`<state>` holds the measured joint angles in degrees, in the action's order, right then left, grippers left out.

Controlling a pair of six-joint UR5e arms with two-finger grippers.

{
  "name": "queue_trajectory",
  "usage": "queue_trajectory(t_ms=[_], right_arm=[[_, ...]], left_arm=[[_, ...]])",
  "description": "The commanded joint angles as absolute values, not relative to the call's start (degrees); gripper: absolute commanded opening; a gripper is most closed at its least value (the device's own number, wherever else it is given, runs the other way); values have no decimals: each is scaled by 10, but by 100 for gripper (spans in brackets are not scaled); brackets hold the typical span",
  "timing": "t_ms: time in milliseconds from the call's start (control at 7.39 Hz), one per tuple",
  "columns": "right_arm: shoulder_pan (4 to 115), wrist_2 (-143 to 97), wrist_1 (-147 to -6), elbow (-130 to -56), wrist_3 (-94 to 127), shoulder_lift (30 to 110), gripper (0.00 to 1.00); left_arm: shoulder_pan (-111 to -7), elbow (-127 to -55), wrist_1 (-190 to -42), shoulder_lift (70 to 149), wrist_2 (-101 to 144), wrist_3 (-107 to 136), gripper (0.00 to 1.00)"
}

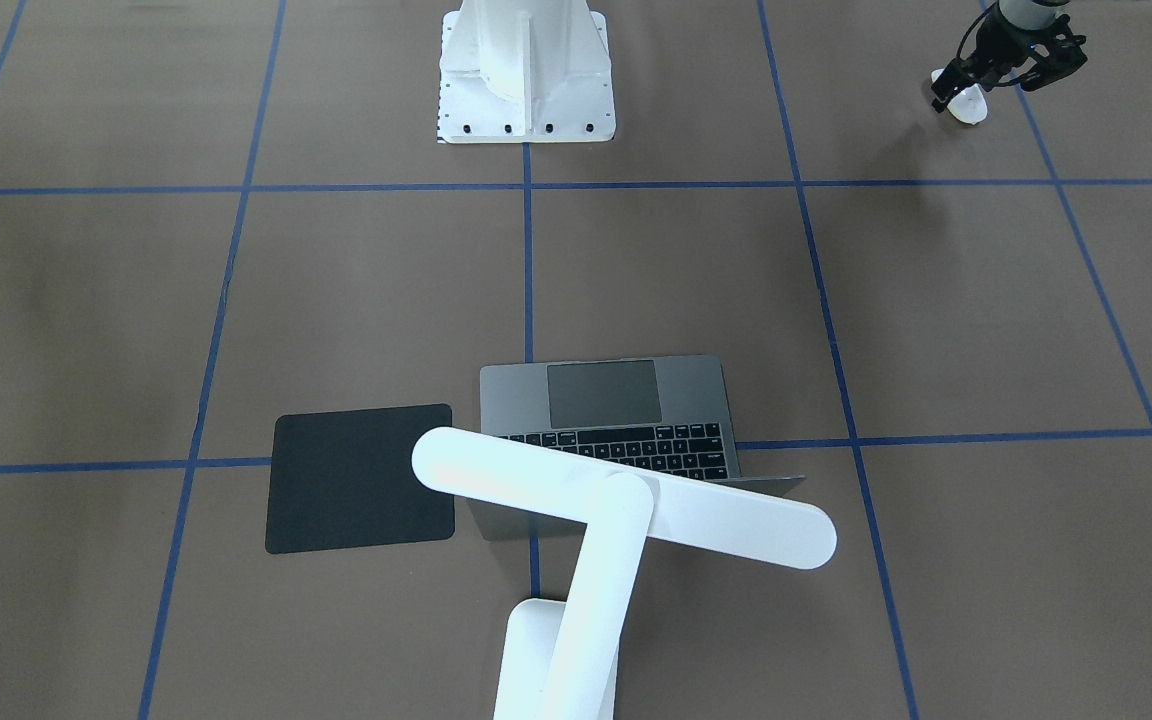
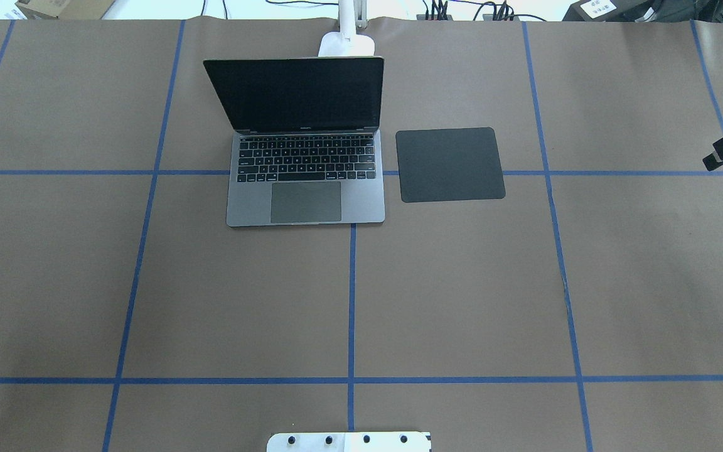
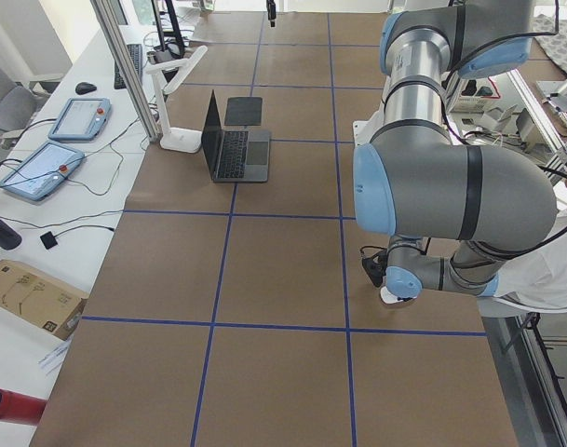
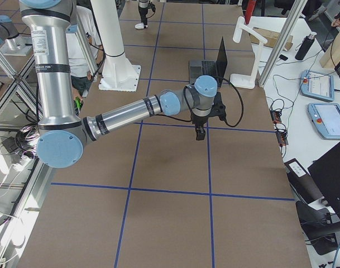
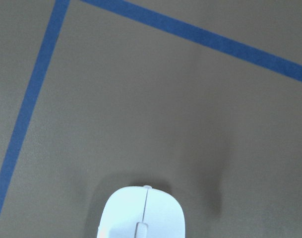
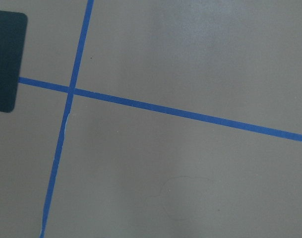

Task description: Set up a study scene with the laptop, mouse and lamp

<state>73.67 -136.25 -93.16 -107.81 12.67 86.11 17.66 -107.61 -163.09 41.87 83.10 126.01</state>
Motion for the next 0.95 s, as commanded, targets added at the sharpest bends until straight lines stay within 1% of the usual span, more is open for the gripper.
queue_trajectory(t_ms=[0,271,677,812], right_arm=[[737,-1361,-932,-1079,127,860,92],[737,-1361,-932,-1079,128,861,93],[737,-1362,-932,-1079,128,861,93],[737,-1362,-932,-1079,127,861,93]], left_arm=[[185,-1070,-1632,416,835,1288,99],[192,-1047,-1654,412,835,1288,99],[230,-1044,-1659,421,820,1287,99],[240,-1044,-1662,421,814,1286,97]])
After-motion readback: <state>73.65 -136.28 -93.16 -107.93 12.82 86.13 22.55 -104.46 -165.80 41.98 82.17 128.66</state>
